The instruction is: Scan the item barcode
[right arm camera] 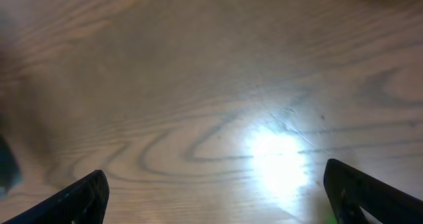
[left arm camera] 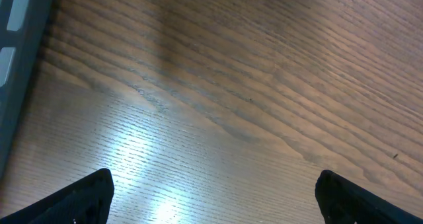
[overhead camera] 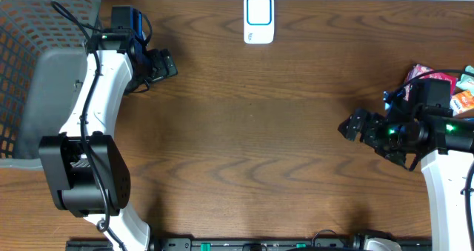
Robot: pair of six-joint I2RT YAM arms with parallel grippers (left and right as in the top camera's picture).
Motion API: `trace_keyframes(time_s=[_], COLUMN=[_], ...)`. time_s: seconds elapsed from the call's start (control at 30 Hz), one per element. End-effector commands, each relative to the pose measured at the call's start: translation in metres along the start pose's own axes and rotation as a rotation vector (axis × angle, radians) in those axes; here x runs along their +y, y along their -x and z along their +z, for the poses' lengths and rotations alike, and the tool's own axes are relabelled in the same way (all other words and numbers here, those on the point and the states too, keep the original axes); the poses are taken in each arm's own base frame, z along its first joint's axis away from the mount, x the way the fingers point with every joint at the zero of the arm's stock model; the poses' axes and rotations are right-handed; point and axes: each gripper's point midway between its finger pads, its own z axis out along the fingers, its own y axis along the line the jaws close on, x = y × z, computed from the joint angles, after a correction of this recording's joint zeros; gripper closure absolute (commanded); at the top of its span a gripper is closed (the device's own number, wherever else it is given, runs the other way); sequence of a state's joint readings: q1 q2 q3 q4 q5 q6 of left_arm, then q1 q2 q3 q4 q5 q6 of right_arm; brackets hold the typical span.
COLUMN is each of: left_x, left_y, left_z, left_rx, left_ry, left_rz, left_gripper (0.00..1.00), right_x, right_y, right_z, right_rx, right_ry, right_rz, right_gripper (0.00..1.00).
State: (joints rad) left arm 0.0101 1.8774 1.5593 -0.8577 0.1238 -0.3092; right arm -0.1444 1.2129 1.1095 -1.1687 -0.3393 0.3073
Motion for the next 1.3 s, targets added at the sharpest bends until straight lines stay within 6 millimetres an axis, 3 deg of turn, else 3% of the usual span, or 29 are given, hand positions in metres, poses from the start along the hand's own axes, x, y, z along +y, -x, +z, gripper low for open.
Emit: trace_keyframes(time_s=[0.0, 0.07, 0.2, 0.3, 0.37, 0.63, 0.9, 1.13, 1.27], left_x=[0.003, 0.003, 0.003, 0.003, 0.003, 0.003, 0.003, 0.003, 0.003], left_y=[0.000, 0.000, 0.000, 0.000, 0.000, 0.000, 0.000, 0.000, 0.000], left_z=[0.001, 0.001, 0.001, 0.001, 0.001, 0.001, 0.001, 0.001, 0.001], left_rx=[0.000, 0.000, 0.000, 0.000, 0.000, 0.000, 0.000, 0.000, 0.000], left_ry=[0.018, 0.018, 0.018, 0.018, 0.018, 0.018, 0.018, 0.018, 0.018], left_rz=[0.008, 0.008, 0.008, 0.008, 0.008, 0.008, 0.008, 0.008, 0.008], left_gripper=[0.02, 0.02, 0.02, 0.02, 0.02, 0.02, 0.02, 0.02, 0.02], right_x=[0.015, 0.021, 0.053, 0.080, 0.087, 0.065, 0.045, 0.038, 0.035], right_y=[0.001, 0.006, 0.007, -0.010, -0.021, -0.046, -0.034, -0.030, -0.028], right_z=[0.002, 0.009, 0.020, 0.022, 0.018, 0.004, -0.009, 0.003, 0.000], right_rx=[-0.003, -0.029, -0.149, -0.313, -0.425, -0.678, -1.007, -1.156, -1.172], right_ry=[0.069, 0.087, 0.196, 0.286, 0.332, 0.346, 0.285, 0.313, 0.295], right_rz=[-0.017, -0.070, -0.366, -0.635, -0.745, -0.800, -0.783, -0.778, -0.768], right_gripper=[0.01, 0.01, 0.01, 0.01, 0.01, 0.01, 0.01, 0.01, 0.01])
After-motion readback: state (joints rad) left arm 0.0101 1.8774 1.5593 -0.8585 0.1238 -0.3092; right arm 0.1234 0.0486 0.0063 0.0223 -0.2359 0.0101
